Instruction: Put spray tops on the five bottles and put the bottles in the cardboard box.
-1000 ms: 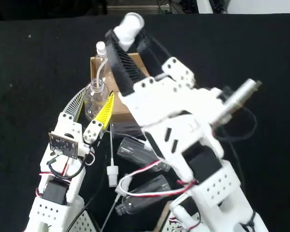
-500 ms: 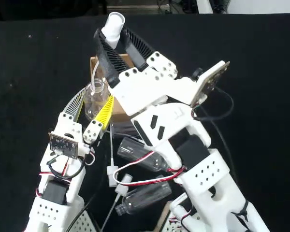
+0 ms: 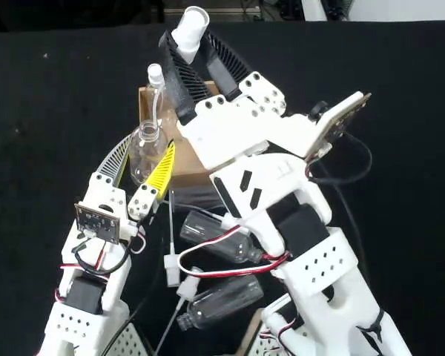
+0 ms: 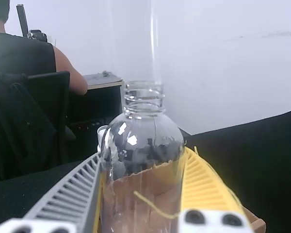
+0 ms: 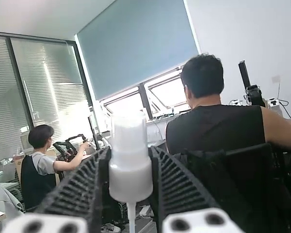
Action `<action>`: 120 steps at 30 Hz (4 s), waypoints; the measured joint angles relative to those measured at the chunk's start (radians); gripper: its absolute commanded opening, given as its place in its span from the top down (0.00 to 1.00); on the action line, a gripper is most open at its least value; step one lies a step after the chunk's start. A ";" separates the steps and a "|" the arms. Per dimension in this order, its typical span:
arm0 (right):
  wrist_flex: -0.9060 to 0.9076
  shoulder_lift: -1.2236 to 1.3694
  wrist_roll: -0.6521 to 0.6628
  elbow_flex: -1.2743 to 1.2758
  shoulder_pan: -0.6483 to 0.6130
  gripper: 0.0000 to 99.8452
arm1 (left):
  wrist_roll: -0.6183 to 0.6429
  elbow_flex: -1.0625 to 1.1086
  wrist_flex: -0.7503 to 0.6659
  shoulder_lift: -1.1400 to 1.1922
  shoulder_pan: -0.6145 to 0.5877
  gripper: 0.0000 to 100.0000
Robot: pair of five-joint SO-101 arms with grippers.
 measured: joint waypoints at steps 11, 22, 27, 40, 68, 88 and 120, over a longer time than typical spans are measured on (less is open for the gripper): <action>0.000 0.000 0.000 0.000 -0.028 0.99 | 0.000 0.000 0.000 0.000 0.000 0.97; 0.000 0.000 0.000 0.069 -0.029 0.99 | 0.000 0.000 0.000 0.000 0.000 0.97; 0.048 0.000 0.000 0.083 -0.035 0.99 | 0.000 0.000 0.000 0.000 0.000 0.97; 0.417 -0.130 0.123 0.083 -0.195 0.86 | 0.002 0.000 -0.002 0.000 0.000 0.97; 0.703 0.068 0.259 -0.203 -0.259 0.69 | 0.002 0.000 -0.002 0.000 0.000 0.97; 1.025 -0.153 0.261 -0.255 -0.183 0.80 | 0.002 0.000 -0.002 0.000 0.000 0.97; 0.571 -0.322 0.259 0.637 0.265 0.80 | 0.000 0.002 -0.104 0.046 -0.041 0.97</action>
